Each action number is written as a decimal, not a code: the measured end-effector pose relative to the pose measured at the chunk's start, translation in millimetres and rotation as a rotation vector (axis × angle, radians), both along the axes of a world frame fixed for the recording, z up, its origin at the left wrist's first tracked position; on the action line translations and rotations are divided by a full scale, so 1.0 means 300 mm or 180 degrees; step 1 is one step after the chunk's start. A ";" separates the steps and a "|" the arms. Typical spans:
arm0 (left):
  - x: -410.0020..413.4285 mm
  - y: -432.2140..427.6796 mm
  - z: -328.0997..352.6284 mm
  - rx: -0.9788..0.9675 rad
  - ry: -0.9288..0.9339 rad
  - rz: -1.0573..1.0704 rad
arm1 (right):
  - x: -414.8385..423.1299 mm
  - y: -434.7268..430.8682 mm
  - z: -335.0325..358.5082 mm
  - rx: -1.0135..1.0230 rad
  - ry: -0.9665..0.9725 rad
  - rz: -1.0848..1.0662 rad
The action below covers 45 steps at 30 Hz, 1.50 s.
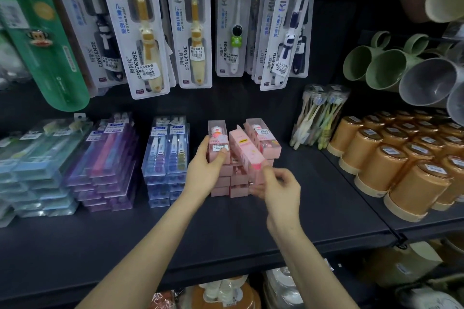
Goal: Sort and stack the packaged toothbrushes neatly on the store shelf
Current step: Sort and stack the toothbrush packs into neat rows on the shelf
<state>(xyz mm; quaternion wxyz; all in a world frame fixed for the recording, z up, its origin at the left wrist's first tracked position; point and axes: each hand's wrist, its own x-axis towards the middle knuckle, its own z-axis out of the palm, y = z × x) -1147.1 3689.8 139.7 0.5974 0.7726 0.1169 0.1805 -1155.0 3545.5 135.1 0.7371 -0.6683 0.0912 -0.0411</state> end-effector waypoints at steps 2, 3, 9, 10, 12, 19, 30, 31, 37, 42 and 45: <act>0.002 0.001 -0.005 0.0006 -0.0007 0.0030 | -0.010 -0.014 0.017 0.0997 0.0667 0.0268; 0.002 0.002 -0.007 -0.0004 -0.0017 0.0036 | -0.017 -0.017 0.023 0.1319 0.0952 0.0357; 0.004 -0.003 -0.010 -0.0028 -0.0044 0.0036 | -0.024 -0.013 0.029 0.2386 0.1780 0.0828; 0.006 -0.004 -0.009 -0.0022 -0.0042 0.0029 | -0.019 -0.011 0.028 0.2390 0.1856 0.0938; 0.007 -0.003 -0.009 -0.0006 -0.0034 0.0020 | -0.008 -0.010 0.026 0.2293 0.1949 0.1130; 0.013 -0.003 -0.010 0.0006 0.0028 0.0082 | 0.015 -0.056 -0.008 -0.0282 0.1414 0.1232; 0.007 -0.002 -0.009 0.0087 -0.0023 0.0046 | 0.060 -0.032 -0.037 -0.1813 0.0087 0.0883; 0.005 0.001 -0.012 0.0068 0.0001 0.0042 | 0.063 -0.040 -0.041 -0.2267 -0.0072 0.0729; -0.007 0.001 -0.037 0.0057 0.0028 -0.0109 | 0.082 -0.086 -0.094 -0.2702 -0.1039 -0.0167; -0.008 -0.015 -0.044 -0.0095 -0.0024 -0.0275 | 0.161 -0.089 -0.097 -0.1281 -0.0911 0.1123; -0.012 -0.010 -0.041 -0.0072 -0.0002 -0.0340 | 0.196 -0.080 -0.099 -0.1115 -0.1028 0.1437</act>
